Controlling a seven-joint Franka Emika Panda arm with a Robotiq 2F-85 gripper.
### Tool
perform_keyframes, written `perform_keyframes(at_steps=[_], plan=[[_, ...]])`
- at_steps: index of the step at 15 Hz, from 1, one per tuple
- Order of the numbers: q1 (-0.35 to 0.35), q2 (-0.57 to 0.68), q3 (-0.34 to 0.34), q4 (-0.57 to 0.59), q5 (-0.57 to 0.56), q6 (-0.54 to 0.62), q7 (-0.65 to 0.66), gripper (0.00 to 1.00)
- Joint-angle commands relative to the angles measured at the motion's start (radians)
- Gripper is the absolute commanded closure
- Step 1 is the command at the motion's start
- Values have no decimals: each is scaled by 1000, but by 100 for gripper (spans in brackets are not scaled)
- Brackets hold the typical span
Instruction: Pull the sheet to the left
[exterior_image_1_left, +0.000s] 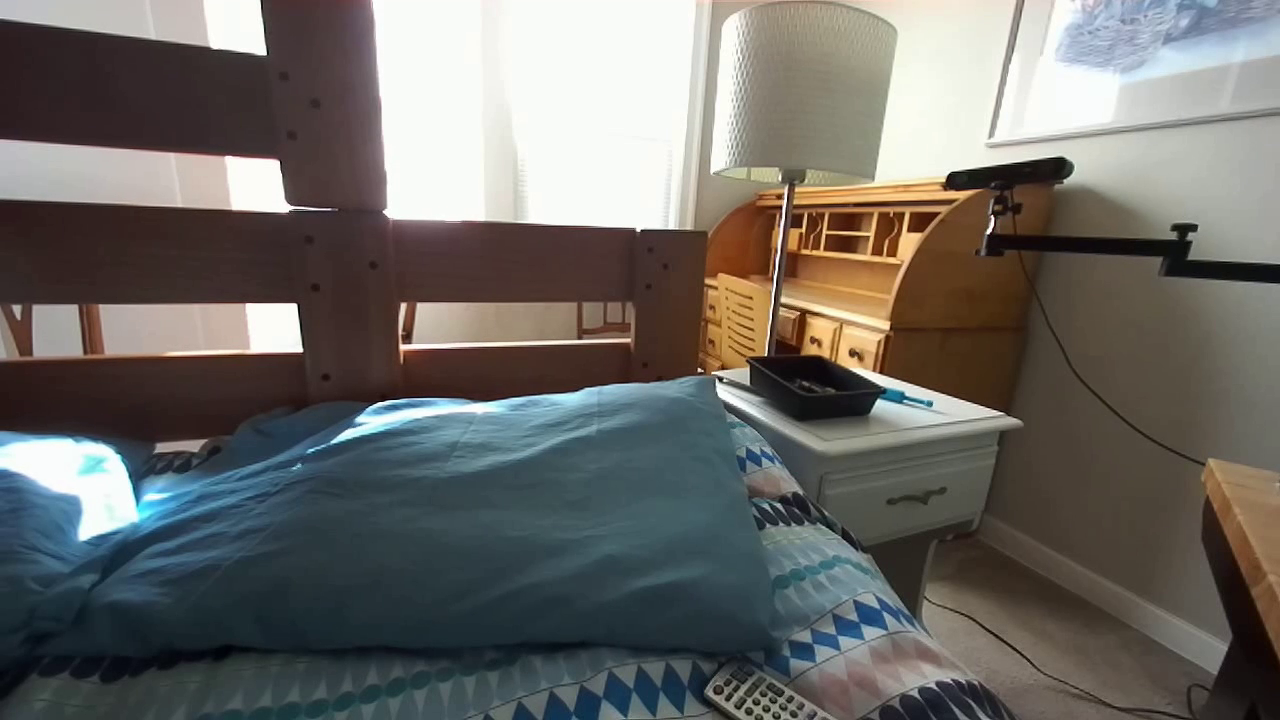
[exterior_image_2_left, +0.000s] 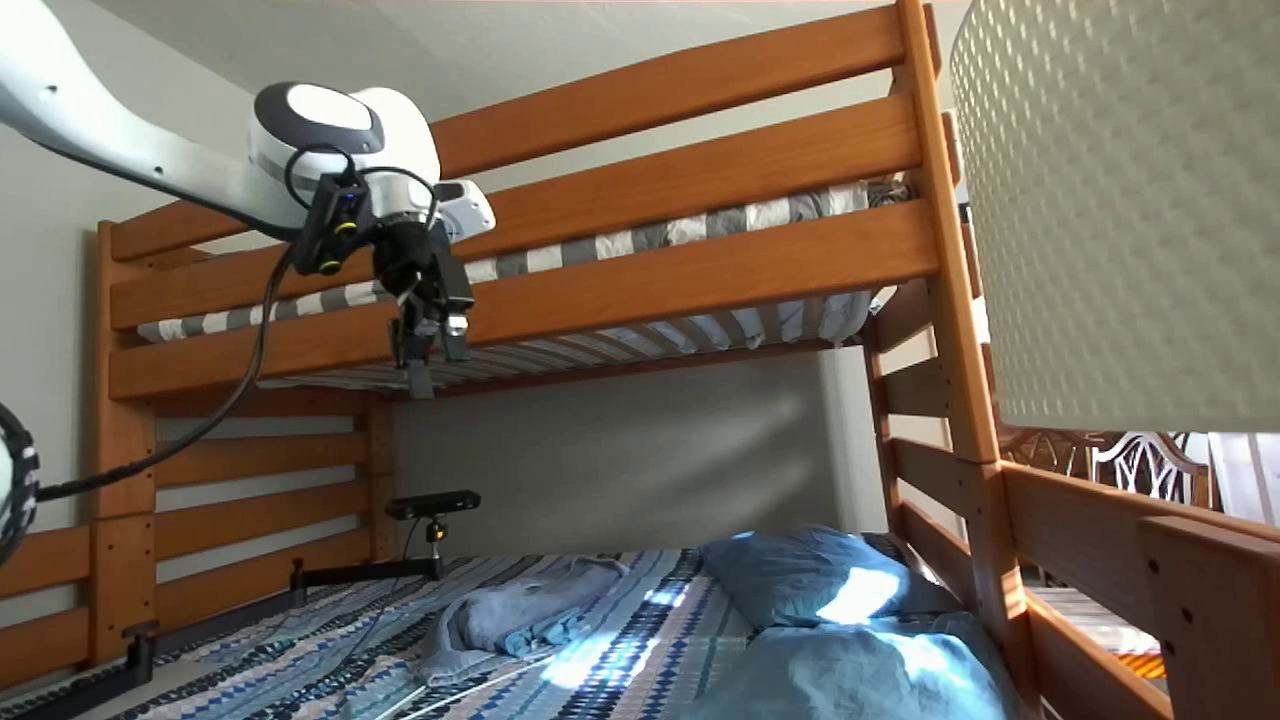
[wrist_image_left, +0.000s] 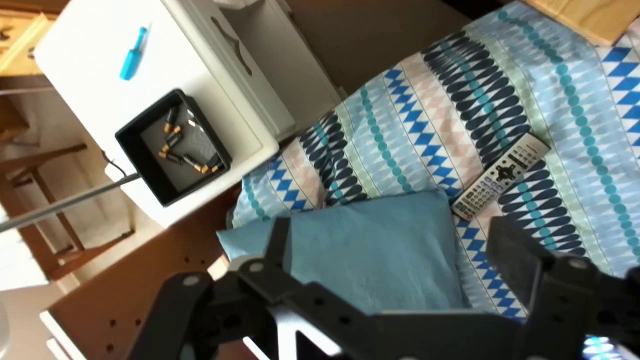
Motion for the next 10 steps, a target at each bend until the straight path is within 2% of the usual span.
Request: perform_keyframes(at_steps=[1, 5, 10], plan=[[9, 99, 69, 25, -89, 185, 67, 0], [-31, 184, 122, -25, -271, 399, 139, 0], [-23, 304, 122, -60, -318, 482, 227, 0]])
